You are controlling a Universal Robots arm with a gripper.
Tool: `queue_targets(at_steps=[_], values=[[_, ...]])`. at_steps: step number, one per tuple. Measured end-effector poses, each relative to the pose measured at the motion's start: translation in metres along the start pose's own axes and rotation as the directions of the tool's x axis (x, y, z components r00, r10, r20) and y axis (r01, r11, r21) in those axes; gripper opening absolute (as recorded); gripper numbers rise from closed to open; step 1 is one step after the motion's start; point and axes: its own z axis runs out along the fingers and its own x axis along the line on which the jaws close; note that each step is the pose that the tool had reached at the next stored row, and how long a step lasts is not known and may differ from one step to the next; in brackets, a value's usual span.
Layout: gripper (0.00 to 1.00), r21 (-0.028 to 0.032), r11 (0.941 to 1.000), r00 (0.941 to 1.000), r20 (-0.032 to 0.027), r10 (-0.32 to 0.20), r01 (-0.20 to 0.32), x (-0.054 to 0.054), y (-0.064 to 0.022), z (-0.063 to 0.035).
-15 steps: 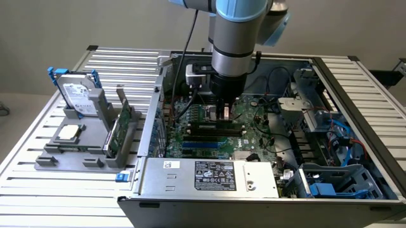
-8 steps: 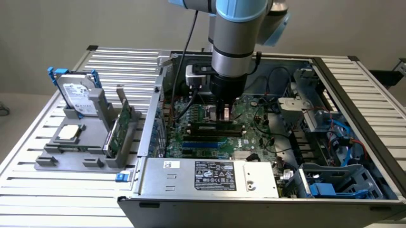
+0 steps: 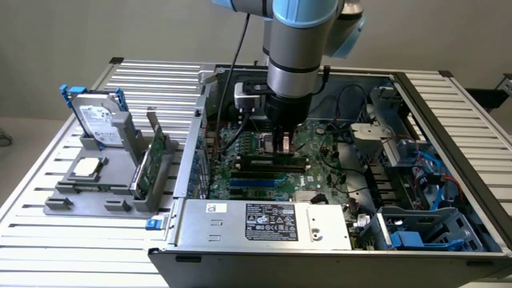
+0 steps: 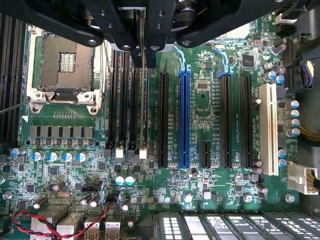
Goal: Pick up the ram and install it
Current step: 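Insert the ram into the slot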
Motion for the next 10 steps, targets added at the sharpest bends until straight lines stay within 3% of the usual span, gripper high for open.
queue_targets(at_steps=[10], values=[[0.14, 0.0, 1.0, 1.0, -0.0016, 0.0, 0.0, 0.0, -0.0013, 0.001]])
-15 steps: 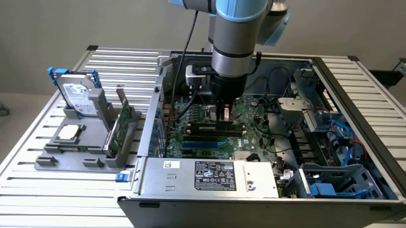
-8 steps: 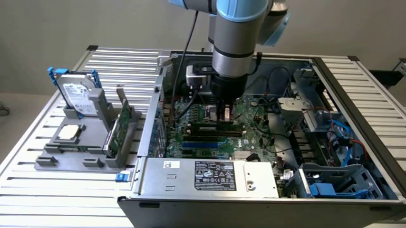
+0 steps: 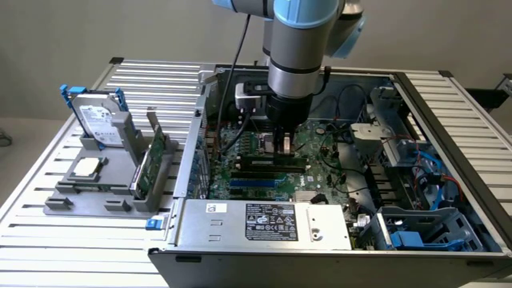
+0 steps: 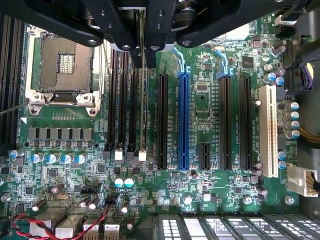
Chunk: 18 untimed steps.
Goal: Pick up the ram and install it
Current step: 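Insert the ram into the slot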
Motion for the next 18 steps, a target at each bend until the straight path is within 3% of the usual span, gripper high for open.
queue_targets(at_steps=[18], values=[[0.14, -0.0001, 1.0, 1.0, -0.0002, 0.0, 0.0, -0.0027, 0.0, 0.0024]])
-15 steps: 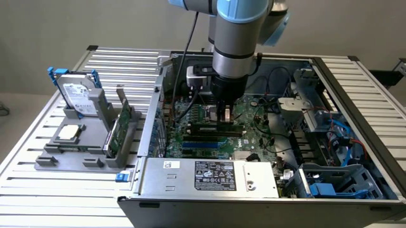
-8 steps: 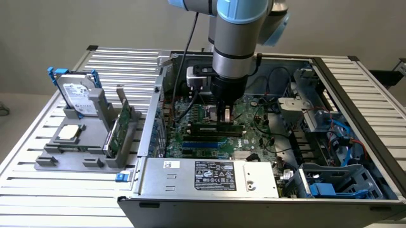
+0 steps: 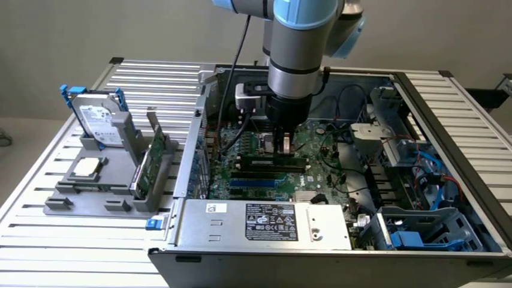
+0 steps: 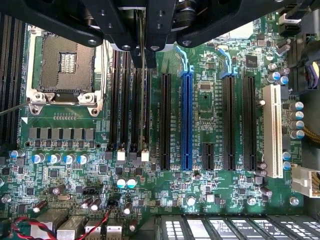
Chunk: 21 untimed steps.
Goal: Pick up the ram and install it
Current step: 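Insert the ram into the slot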
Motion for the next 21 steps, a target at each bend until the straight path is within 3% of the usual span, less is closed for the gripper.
queue_targets(at_steps=[14, 21], values=[[0.14, 0.0002, 1.0, 1.0, 0.0, -0.003, 0.003, -0.0001, 0.0, 0.002], [0.14, 0.0006, 0.9998, 0.9998, -0.0036, -0.017, 0.017, -0.0001, -0.0001, 0.0019]])
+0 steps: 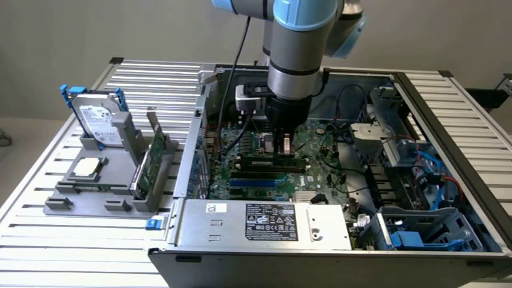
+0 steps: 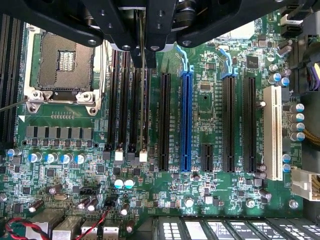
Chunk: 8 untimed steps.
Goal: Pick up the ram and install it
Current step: 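Insert the ram into the slot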
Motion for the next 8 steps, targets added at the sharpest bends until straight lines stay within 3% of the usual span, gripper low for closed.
queue_targets(at_steps=[8], values=[[0.14, 0.0001, 1.0, 1.0, -0.0001, -0.001, 0.001, 0.0, 0.0, 0.0009]])
